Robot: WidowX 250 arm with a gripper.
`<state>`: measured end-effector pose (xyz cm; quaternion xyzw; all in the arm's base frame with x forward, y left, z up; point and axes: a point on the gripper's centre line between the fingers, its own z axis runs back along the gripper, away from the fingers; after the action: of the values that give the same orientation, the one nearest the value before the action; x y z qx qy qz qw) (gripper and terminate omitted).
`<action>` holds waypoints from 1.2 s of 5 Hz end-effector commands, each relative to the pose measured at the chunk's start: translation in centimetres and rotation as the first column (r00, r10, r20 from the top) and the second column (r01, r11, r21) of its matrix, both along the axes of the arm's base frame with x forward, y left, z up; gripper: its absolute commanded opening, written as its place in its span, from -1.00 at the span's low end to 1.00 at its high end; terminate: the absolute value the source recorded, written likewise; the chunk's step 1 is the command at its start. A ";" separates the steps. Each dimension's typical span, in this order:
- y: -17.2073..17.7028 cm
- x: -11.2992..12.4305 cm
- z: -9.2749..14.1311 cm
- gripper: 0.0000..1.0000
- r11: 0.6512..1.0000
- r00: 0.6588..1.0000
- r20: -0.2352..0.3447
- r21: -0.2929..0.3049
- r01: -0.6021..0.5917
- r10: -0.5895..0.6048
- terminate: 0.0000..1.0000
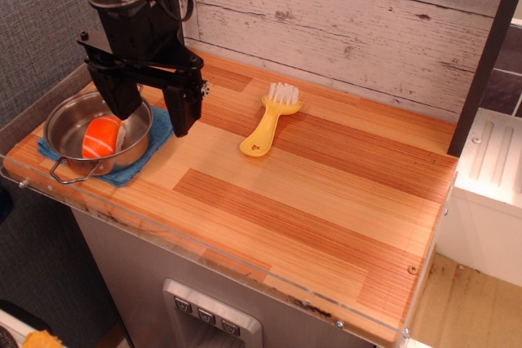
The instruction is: Move the yellow brush to the top left corner of the table.
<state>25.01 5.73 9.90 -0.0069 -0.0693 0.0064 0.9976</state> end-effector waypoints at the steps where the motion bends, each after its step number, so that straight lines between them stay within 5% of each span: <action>1: 0.0 0.0 0.0 1.00 1.000 1.000 0.000 0.000 0.000 0.000 -1.00; 4: -1.9 6.2 -2.3 1.00 1.000 1.000 -0.001 0.003 0.029 -0.029 -1.00; 6: -4.5 10.0 -5.7 1.00 0.996 0.999 0.011 0.074 0.042 -0.043 -1.00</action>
<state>34.32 1.16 2.73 0.0278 -0.0544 -0.0137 0.9980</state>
